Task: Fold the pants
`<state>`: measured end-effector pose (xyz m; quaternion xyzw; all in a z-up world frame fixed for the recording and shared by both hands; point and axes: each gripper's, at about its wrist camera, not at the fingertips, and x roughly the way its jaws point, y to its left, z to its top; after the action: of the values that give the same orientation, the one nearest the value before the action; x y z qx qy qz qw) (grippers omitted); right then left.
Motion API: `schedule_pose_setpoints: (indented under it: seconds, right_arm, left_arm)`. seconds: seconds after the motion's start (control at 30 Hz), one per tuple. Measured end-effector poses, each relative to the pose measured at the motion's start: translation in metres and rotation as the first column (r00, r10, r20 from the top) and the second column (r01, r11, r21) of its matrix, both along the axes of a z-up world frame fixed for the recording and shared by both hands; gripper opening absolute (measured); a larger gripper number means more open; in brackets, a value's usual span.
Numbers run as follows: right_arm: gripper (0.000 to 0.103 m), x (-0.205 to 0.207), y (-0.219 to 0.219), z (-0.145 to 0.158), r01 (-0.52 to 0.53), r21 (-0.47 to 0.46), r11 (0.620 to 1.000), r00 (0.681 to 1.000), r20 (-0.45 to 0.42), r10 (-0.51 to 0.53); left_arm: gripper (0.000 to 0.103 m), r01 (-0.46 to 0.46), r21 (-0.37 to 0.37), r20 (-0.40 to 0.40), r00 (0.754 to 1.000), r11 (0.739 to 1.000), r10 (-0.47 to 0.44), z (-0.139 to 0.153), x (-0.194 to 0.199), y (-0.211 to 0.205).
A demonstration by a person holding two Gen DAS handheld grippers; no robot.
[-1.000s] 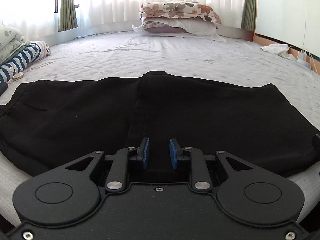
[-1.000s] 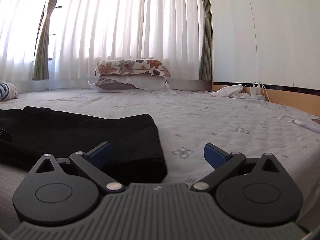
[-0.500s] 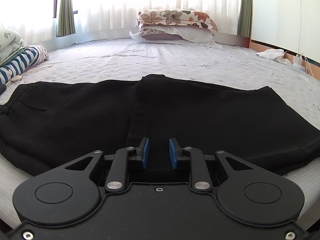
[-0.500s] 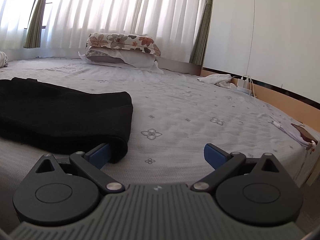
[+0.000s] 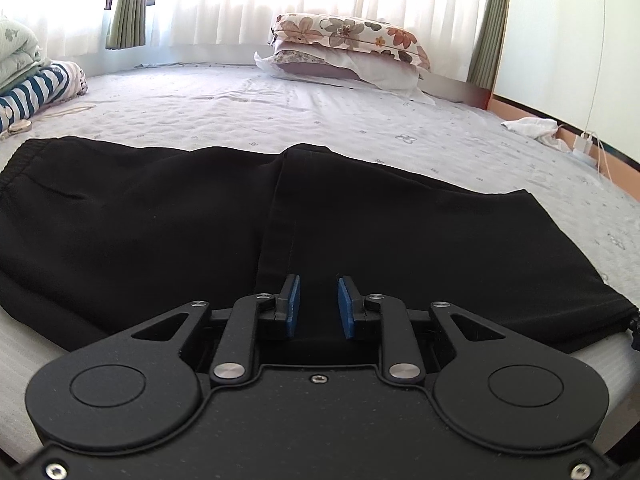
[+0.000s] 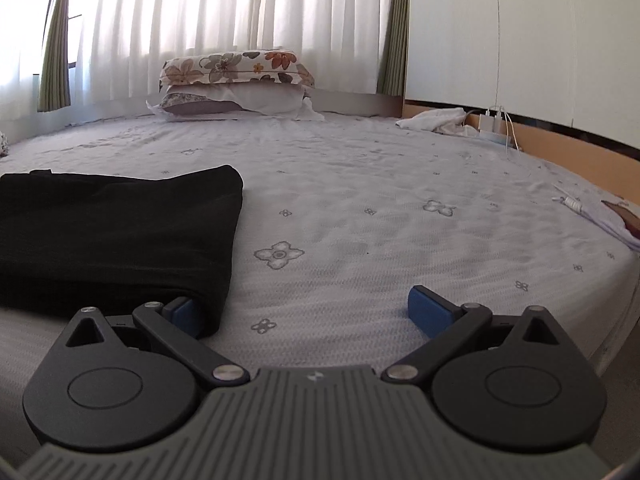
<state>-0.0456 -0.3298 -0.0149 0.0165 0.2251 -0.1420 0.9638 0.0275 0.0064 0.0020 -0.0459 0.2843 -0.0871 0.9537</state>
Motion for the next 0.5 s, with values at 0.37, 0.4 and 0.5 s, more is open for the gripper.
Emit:
schedule_pose_setpoints:
  seconds: [0.37,0.4,0.5]
  right_arm:
    - [0.103,-0.011,0.062,0.070,-0.200,-0.085,0.976,0.976,0.067,0.206]
    - [0.103,-0.003,0.063,0.074,-0.216,-0.046,0.975,0.972,0.083,0.219]
    - [0.103,0.036,0.058,0.077,-0.250,0.109,0.962,0.965,0.104,0.239]
  left_arm:
    - [0.022,0.005,-0.007,0.029,1.000,1.000,-0.005,-0.005,-0.005,0.001]
    - [0.022,0.001,0.000,0.030,1.000,1.000,-0.001,-0.005,-0.006,0.000]
    - [0.025,-0.013,0.009,0.016,1.000,1.000,0.012,-0.002,-0.005,-0.006]
